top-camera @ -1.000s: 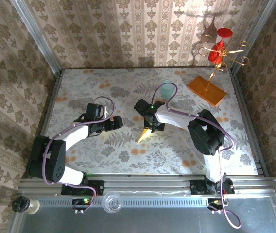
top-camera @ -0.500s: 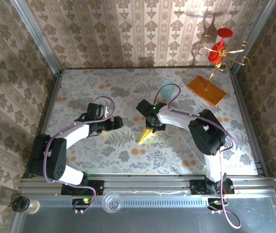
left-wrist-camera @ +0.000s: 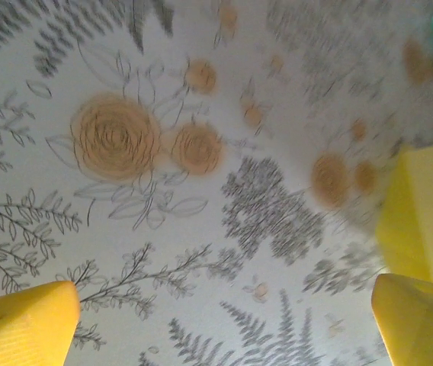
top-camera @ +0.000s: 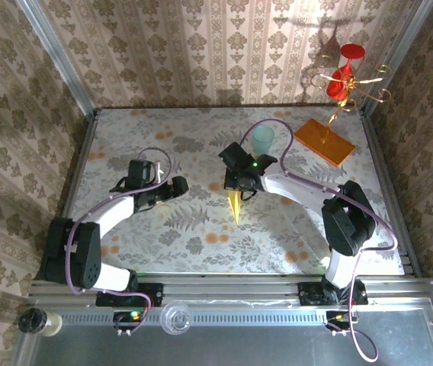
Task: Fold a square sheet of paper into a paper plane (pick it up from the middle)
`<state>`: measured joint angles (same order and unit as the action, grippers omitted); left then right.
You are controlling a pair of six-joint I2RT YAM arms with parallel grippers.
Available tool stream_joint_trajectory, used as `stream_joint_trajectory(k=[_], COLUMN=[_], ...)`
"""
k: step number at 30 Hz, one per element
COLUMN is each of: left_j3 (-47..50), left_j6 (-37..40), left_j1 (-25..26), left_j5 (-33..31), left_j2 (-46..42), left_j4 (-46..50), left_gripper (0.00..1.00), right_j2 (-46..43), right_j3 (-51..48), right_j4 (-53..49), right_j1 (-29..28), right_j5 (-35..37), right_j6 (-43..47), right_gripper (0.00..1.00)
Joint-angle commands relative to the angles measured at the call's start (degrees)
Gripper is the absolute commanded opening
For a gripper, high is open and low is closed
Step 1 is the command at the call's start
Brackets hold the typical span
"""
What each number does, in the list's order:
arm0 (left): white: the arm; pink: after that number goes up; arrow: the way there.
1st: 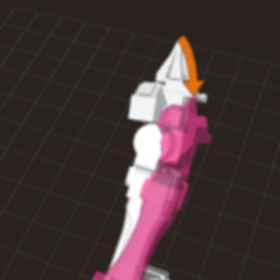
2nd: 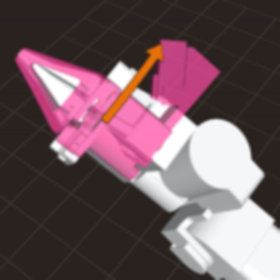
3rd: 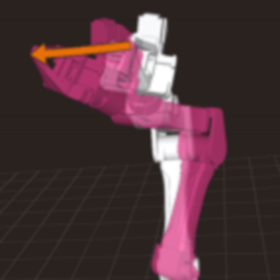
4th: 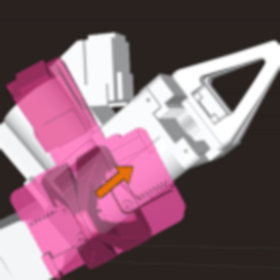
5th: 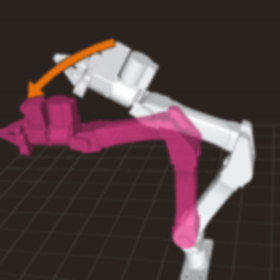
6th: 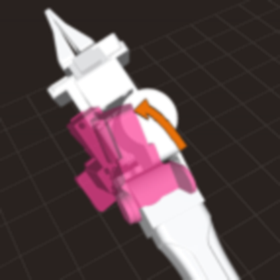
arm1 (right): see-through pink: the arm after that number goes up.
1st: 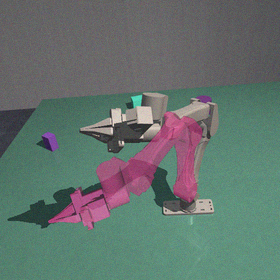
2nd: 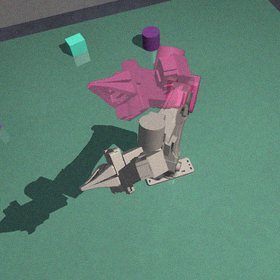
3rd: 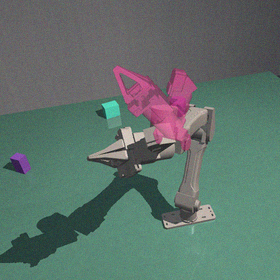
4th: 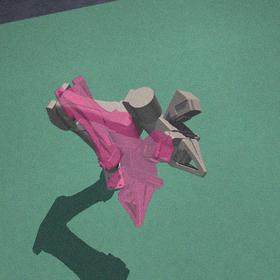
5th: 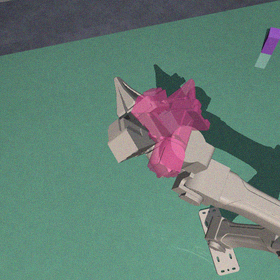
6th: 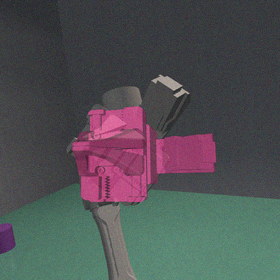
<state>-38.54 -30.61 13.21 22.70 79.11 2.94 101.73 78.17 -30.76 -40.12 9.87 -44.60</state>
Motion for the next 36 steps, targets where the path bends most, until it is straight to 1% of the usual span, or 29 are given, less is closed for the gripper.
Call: stream_joint_trajectory(k=[1,4,8,11,14,21,24,27,30,32,36], left_j3=[3.0,2.9,3.1,3.0,2.3,1.7,0.9,0.2,-1.1,-2.4,-5.1], left_j6=[-6.3,-6.7,-7.3,-7.8,-8.0,-9.4,-9.9,-10.5,-11.1,-11.1,-11.0], left_j1=[-2.8,-3.0,-2.9,-1.9,0.1,5.3,8.0,10.6,12.5,15.3,17.4], left_j5=[6.0,6.4,7.4,8.0,7.8,5.0,3.8,3.2,3.2,3.7,4.1], left_j2=[-4.0,-5.1,-4.3,-2.9,-1.3,1.7,3.0,4.7,7.2,8.9,12.6], left_j4=[-7.8,-7.4,-7.2,-7.5,-7.2,-7.0,-6.4,-6.8,-7.2,-7.5,-7.6], left_gripper=[0.99,0.99,0.99,0.98,0.98,0.95,0.94,0.91,0.85,0.81,0.73], right_j2=[-2.2,-1.9,-1.2,0.8,3.0,3.5,3.1,3.1,3.2,3.1,3.5], right_j3=[-2.9,-5.7,-10.1,-14.0,-16.9,-23.2,-24.9,-26.1,-26.7,-26.8,-26.8], right_j4=[9.0,15.1,24.1,30.8,36.0,40.0,39.9,40.3,41.0,41.3,41.2], right_j1=[0.5,1.0,1.9,3.4,4.9,7.6,8.6,9.1,9.2,9.3,9.4], right_j5=[-8.4,-14.0,-21.5,-25.9,-29.3,-28.7,-28.2,-28.5,-28.7,-28.9,-29.0], right_j6=[3.5,3.0,1.3,-2.1,-4.6,-6.4,-6.5,-6.5,-6.6,-6.6,-6.4], right_gripper=[0.02,0.02,0.02,0.02,0.02,0.03,0.05,0.05,0.06,0.06,0.05])
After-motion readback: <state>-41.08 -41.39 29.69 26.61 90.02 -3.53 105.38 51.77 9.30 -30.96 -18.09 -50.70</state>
